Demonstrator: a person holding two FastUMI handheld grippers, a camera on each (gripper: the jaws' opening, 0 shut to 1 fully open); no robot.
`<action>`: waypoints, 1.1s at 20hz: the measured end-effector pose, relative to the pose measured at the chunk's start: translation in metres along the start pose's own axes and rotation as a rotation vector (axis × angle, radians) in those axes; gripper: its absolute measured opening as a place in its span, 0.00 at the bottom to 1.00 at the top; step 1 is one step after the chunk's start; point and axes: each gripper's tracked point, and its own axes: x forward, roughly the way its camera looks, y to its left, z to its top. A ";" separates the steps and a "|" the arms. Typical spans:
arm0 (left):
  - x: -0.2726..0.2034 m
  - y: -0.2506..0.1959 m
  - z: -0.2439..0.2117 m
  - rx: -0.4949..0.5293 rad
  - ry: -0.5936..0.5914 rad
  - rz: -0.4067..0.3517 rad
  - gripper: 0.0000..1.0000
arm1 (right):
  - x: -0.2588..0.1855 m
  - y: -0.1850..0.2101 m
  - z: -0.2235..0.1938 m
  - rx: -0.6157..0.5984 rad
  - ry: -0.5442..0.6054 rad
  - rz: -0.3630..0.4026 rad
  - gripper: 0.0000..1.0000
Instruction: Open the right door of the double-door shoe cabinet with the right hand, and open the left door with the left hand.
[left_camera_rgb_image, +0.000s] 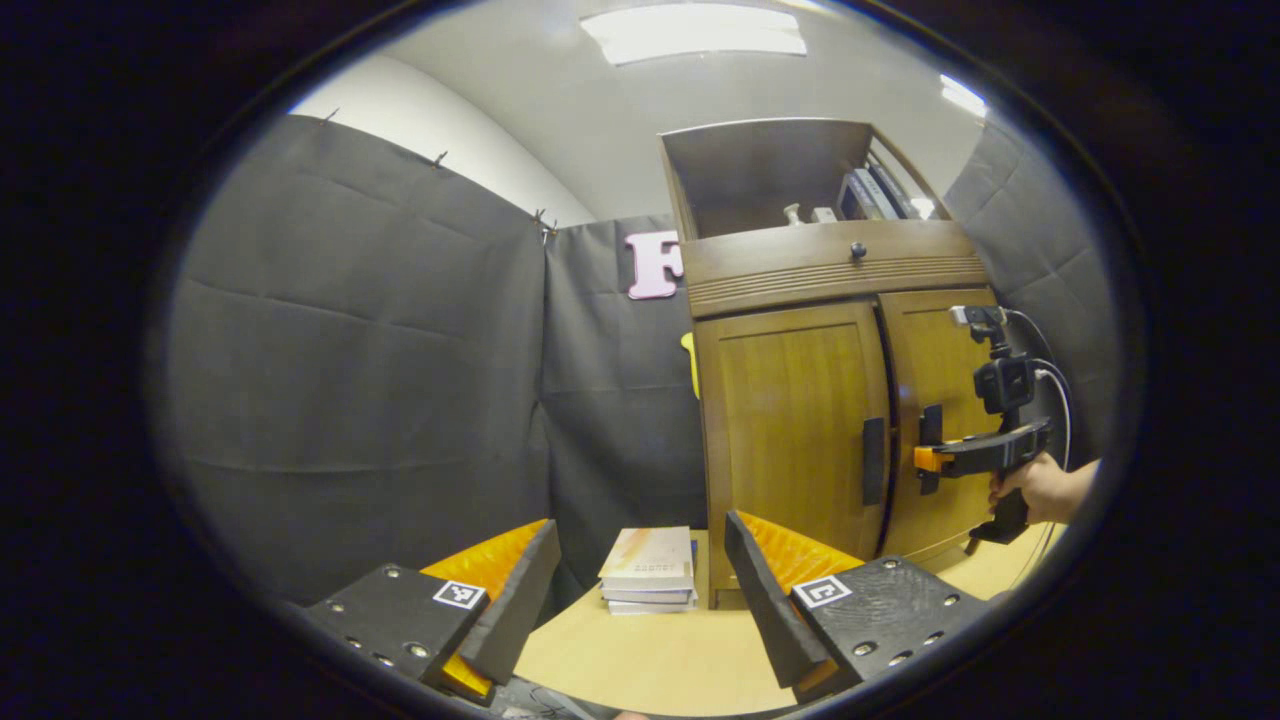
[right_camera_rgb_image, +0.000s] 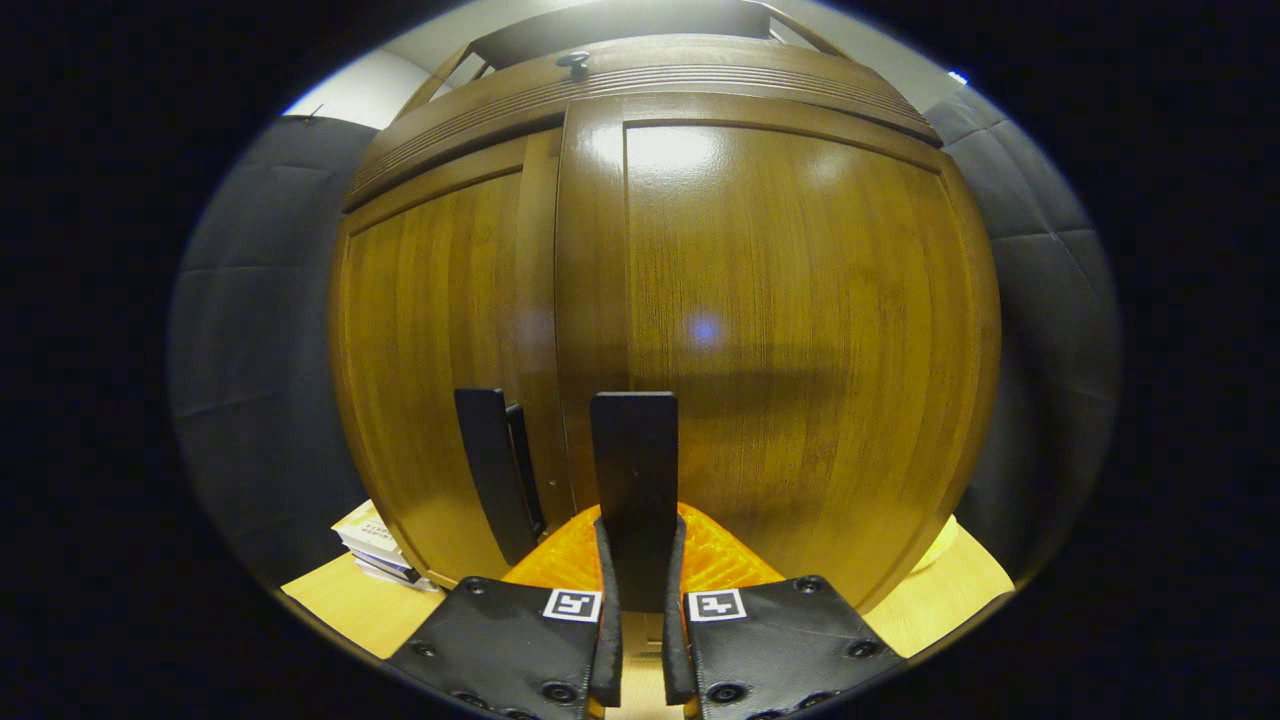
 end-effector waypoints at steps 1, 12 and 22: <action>0.000 0.000 0.000 -0.003 -0.003 -0.002 0.95 | -0.003 -0.001 0.001 0.000 0.003 0.004 0.18; -0.001 -0.004 0.000 -0.011 -0.034 -0.065 0.95 | -0.032 -0.006 0.012 -0.006 -0.003 0.034 0.18; -0.006 -0.011 0.004 -0.020 -0.054 -0.129 0.95 | -0.062 -0.019 0.010 -0.002 -0.007 0.013 0.18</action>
